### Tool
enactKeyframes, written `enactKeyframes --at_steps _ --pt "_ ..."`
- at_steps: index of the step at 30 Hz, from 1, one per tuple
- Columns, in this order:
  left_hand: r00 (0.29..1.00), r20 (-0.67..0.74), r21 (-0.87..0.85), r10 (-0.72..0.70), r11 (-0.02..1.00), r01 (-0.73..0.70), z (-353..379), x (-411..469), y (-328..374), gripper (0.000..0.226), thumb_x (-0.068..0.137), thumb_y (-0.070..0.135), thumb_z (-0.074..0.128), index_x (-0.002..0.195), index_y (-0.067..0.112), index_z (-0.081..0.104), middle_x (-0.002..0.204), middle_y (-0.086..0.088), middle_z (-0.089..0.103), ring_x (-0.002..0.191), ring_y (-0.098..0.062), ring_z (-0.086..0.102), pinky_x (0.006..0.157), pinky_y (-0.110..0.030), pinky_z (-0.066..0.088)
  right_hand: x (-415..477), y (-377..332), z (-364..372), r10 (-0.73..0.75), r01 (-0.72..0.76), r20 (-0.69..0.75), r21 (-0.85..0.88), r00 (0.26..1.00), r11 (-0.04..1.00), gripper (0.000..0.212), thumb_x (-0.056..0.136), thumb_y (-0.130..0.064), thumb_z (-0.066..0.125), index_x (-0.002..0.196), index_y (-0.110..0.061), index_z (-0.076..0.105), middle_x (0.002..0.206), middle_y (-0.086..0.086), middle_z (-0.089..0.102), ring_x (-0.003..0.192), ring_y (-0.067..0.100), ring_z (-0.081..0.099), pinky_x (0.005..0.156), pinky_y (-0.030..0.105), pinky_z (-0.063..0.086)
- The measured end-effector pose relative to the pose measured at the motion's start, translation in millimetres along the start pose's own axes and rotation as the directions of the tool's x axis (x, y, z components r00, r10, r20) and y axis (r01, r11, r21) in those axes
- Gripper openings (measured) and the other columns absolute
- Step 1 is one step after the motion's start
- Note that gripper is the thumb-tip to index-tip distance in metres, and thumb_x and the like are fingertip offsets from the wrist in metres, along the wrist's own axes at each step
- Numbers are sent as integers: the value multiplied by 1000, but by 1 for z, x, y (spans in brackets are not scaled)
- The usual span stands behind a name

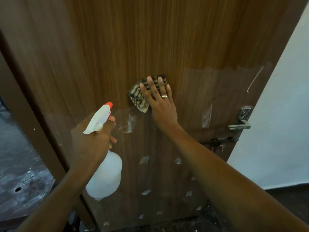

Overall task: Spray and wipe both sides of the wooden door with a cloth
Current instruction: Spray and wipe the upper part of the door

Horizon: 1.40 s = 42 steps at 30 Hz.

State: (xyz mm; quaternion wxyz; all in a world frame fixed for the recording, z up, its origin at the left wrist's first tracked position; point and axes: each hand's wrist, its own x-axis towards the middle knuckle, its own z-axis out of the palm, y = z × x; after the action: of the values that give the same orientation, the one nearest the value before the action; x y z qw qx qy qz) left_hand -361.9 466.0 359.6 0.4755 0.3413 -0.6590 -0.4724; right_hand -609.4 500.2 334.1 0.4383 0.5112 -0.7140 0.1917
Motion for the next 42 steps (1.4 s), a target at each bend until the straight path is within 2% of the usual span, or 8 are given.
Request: enactKeyframes --at_steps 9,17,23,27,30,34,39,42 --pt "996 90 -4 -2 1000 3 36 1 6 45 77 44 65 111 15 66 88 -9 72 59 -24 66 57 -29 54 5 78 -29 564 -534 -137 201 814 821 88 85 16 45 159 -22 14 167 9 9 151 40 1 110 57 37" --pt "997 81 -5 -5 1000 6 94 -14 13 43 69 52 62 96 19 67 77 -4 70 55 -21 65 56 -27 51 -47 94 -9 42 -43 -20 -23 999 999 68 94 -9 47 157 -23 26 165 8 19 152 36 10 121 54 15" --pt "994 82 -68 -74 995 79 141 -24 9 51 63 59 63 94 19 66 78 -1 70 55 -21 64 52 -25 50 -70 167 -21 259 -258 -73 35 963 966 70 96 -6 49 158 -21 19 165 11 16 152 38 7 122 53 15" --pt "991 68 -126 -116 984 124 166 -29 18 13 87 34 62 86 21 63 62 8 67 44 -10 61 40 -12 47 -18 169 -39 360 -330 -181 179 915 927 59 96 -6 29 155 -13 29 163 16 21 150 43 8 122 57 12" --pt "993 86 -101 -85 991 93 182 -30 28 35 81 42 63 101 13 64 72 3 65 44 -9 61 39 -12 46 -15 168 -31 106 -90 -214 83 971 993 61 94 -2 51 152 -16 37 159 15 31 148 43 19 119 59 17" --pt "993 106 -36 50 998 -47 203 -37 39 35 88 45 58 115 24 63 85 2 67 56 -5 64 43 -12 46 -68 193 -18 -162 162 -78 -8 984 987 56 98 -16 44 153 -22 36 161 8 30 150 36 20 120 55 20" --pt "986 146 7 83 996 -85 226 -43 42 22 91 40 56 110 34 62 81 3 65 52 -1 61 42 -9 45 -109 258 -28 162 -156 -91 68 983 985 63 95 -25 44 155 -19 28 164 6 16 152 33 6 121 55 18" --pt "994 73 -70 -81 994 86 238 -45 46 38 81 38 65 106 9 62 80 -7 66 47 -16 61 45 -23 50 -79 296 -52 504 -479 -183 166 844 862 71 95 -5 49 158 -20 20 166 5 11 152 35 3 111 57 36"
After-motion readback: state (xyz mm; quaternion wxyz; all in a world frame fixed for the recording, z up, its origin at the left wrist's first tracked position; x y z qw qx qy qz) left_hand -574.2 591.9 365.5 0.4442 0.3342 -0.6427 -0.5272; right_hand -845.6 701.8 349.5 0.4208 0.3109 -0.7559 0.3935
